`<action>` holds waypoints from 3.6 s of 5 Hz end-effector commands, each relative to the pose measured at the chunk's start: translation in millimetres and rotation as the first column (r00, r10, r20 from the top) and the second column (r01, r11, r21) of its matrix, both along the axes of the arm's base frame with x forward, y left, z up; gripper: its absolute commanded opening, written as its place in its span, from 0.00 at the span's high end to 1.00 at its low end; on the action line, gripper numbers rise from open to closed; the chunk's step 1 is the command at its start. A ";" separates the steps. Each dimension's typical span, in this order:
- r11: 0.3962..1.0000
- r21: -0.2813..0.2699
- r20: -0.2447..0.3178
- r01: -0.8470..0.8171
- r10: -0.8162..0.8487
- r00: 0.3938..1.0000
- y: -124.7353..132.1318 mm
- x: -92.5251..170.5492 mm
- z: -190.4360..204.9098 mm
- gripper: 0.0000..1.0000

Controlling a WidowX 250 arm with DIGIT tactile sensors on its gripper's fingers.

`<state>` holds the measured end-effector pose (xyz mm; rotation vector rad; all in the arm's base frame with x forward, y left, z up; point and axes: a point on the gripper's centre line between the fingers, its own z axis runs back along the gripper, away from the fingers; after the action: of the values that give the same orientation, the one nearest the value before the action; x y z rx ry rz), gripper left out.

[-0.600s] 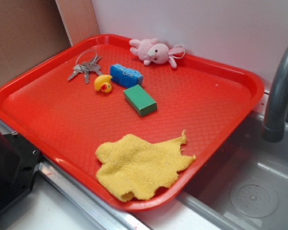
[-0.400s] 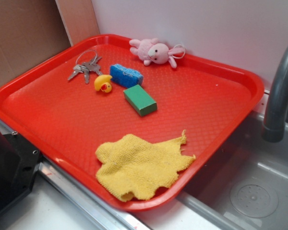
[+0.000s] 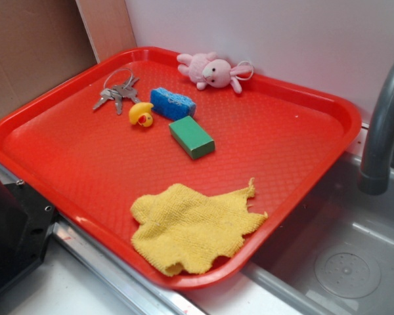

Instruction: Grab the yellow cloth.

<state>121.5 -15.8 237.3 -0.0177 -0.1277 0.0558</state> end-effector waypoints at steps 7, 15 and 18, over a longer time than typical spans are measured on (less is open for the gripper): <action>0.987 -0.162 -0.136 0.014 -0.036 0.990 -65.9 43.6 -71.3 0.00; 0.994 0.006 -0.364 0.105 -0.096 0.926 -118.6 -7.8 -221.0 1.00; 0.999 0.001 -0.272 -0.032 0.032 0.962 -88.6 38.1 -154.7 1.00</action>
<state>158.0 -103.3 72.0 0.0169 0.1857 0.0877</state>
